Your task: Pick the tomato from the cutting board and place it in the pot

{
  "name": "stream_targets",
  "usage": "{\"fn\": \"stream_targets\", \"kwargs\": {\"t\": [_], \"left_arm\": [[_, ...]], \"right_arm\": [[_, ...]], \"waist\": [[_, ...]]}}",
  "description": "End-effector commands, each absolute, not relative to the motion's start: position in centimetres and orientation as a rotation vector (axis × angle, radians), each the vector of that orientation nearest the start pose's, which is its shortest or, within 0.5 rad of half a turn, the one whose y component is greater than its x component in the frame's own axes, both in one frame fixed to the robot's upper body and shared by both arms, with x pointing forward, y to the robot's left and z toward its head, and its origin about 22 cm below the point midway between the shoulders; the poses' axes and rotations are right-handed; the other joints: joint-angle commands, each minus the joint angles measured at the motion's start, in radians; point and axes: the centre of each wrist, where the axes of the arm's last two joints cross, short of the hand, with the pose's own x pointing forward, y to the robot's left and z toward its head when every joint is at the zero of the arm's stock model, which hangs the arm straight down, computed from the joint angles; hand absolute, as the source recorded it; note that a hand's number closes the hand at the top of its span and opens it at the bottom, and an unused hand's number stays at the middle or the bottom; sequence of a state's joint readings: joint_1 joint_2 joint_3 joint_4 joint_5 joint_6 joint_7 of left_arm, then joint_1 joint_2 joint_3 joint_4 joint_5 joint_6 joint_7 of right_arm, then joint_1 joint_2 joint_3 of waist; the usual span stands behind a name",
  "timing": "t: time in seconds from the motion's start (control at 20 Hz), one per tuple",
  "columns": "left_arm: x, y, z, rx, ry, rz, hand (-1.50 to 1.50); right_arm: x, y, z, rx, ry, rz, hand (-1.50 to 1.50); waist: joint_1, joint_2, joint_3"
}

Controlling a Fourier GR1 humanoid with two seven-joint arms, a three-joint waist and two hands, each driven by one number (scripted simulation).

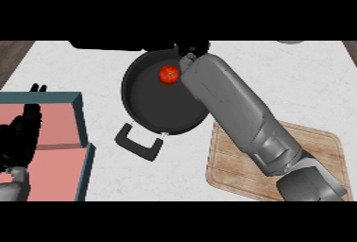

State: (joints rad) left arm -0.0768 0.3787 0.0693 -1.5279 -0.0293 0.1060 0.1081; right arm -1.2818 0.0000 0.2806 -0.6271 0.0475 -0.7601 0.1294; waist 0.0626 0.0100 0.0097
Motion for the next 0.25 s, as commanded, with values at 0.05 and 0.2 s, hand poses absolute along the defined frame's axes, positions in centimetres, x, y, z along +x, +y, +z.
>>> {"fn": "stream_targets", "kwargs": {"t": [0.05, 0.2], "left_arm": [[24.4, 31.5, 1.9, 0.426, -1.387, -0.172, 0.0], [24.2, 33.3, 1.4, 0.457, -1.374, -0.13, 0.0]], "right_arm": [[41.0, -1.7, 16.9, -0.312, -1.893, 0.102, -1.5], [39.8, -3.1, 13.9, -0.299, -1.903, 0.112, -1.5]], "waist": [[-0.043, -0.009, -0.009], [-0.069, -0.013, -0.009]]}}
